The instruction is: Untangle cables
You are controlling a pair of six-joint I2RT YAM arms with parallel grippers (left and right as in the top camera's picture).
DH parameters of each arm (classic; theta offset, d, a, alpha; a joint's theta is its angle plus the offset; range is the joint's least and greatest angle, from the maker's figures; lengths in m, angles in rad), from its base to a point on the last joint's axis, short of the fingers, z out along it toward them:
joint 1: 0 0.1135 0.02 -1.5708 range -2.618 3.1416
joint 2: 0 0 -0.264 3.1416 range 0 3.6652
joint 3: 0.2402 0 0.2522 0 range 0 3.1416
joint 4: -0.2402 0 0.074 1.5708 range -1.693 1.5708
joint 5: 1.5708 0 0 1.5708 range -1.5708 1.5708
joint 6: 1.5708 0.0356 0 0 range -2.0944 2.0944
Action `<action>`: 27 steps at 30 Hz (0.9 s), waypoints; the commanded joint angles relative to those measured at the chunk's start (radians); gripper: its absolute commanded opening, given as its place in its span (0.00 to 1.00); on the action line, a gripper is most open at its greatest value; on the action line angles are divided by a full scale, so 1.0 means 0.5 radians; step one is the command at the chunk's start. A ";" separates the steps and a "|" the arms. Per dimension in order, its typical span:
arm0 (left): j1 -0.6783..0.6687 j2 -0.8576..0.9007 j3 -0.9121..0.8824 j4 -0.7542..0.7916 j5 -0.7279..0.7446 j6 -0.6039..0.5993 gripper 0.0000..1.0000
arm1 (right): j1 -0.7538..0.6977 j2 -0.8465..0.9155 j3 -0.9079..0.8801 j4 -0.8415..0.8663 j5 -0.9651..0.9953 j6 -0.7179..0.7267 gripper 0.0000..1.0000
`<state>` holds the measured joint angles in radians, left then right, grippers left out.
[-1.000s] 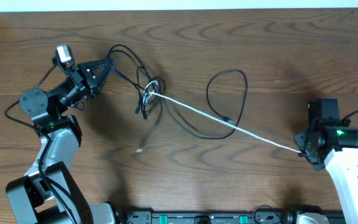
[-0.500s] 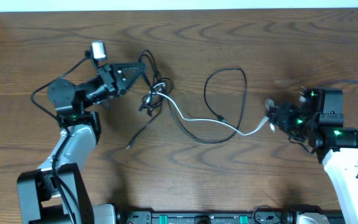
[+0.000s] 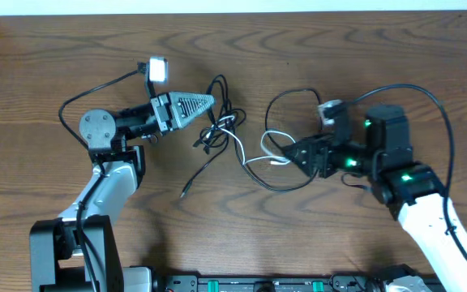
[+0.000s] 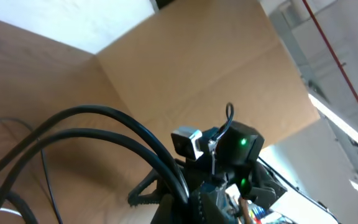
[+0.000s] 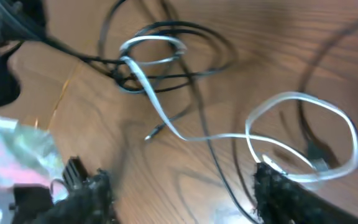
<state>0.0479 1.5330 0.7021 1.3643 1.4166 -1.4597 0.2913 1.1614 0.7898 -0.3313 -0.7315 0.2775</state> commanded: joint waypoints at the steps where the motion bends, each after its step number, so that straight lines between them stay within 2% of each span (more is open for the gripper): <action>1: -0.060 -0.037 0.045 0.029 0.055 -0.041 0.08 | 0.095 0.008 -0.002 0.017 0.111 -0.017 0.63; 7: -0.217 -0.037 0.045 0.029 -0.043 -0.137 0.08 | 0.169 0.018 -0.002 0.013 0.225 0.059 0.60; 11: -0.325 -0.037 0.045 0.030 -0.049 -0.160 0.08 | 0.169 0.037 -0.002 0.008 0.340 0.262 0.52; 15: -0.424 -0.037 0.045 0.098 -0.108 -0.160 0.08 | 0.179 0.076 -0.002 0.002 0.343 0.298 0.47; 20: -0.499 -0.037 0.045 0.300 -0.188 -0.167 0.08 | 0.216 0.108 -0.002 0.007 0.131 0.321 0.46; 24: -0.504 -0.037 0.045 0.316 -0.217 -0.167 0.07 | 0.231 0.108 -0.002 0.006 -0.084 0.336 0.45; 27: -0.506 -0.037 0.045 0.316 -0.253 -0.181 0.08 | 0.233 0.109 -0.002 0.003 -0.106 0.333 0.45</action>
<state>-0.2031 1.5314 0.7021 1.5047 1.3281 -1.5455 0.3988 1.2129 0.7898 -0.3283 -0.7120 0.4301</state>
